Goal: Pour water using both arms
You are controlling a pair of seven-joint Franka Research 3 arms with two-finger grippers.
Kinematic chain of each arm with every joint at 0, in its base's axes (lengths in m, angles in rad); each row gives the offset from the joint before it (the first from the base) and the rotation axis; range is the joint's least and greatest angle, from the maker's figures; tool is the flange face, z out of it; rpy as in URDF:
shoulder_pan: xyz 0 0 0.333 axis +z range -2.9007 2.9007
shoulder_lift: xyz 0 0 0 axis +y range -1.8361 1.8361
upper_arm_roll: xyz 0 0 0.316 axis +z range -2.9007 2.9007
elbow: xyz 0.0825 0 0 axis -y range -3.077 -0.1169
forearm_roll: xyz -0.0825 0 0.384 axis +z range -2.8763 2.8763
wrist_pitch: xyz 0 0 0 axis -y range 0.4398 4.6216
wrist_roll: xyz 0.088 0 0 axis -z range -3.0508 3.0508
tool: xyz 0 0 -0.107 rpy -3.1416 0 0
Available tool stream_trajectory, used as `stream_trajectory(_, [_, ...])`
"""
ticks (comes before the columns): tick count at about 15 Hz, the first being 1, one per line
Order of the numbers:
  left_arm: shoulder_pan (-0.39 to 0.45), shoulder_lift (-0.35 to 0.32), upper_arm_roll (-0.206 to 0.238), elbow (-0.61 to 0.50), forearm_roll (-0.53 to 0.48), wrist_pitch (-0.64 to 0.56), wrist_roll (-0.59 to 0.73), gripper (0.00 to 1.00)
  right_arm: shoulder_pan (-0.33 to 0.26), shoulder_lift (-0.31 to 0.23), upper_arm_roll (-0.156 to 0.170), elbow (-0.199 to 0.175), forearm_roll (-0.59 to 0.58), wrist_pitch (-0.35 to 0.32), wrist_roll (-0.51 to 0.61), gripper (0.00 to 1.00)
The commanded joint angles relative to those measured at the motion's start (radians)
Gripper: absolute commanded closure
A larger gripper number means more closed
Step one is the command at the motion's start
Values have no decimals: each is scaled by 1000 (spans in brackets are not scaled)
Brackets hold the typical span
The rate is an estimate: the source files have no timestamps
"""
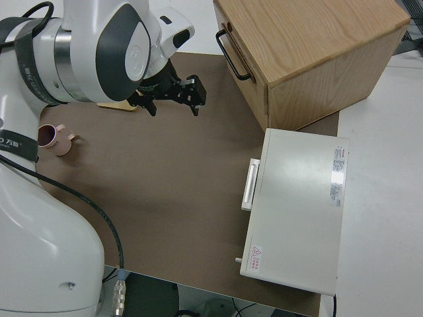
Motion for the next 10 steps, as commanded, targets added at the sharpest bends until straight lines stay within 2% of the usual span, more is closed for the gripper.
stream_trajectory(1, [23,-71,18,16,9,-39,-5,1000,0,-5,4,-6,-4,5,17,11])
stream_trajectory(3, [43,-70,25,47,18,-36,-5,1000,0,-5,4,-8,-4,5,17,11])
stream_trajectory(8, [55,-62,84,87,78,25,-15,1000,0,-5,4,-6,-4,5,17,11])
stream_trajectory(10, [57,-62,95,93,113,65,-39,1000,0,-5,4,-6,-4,5,17,11])
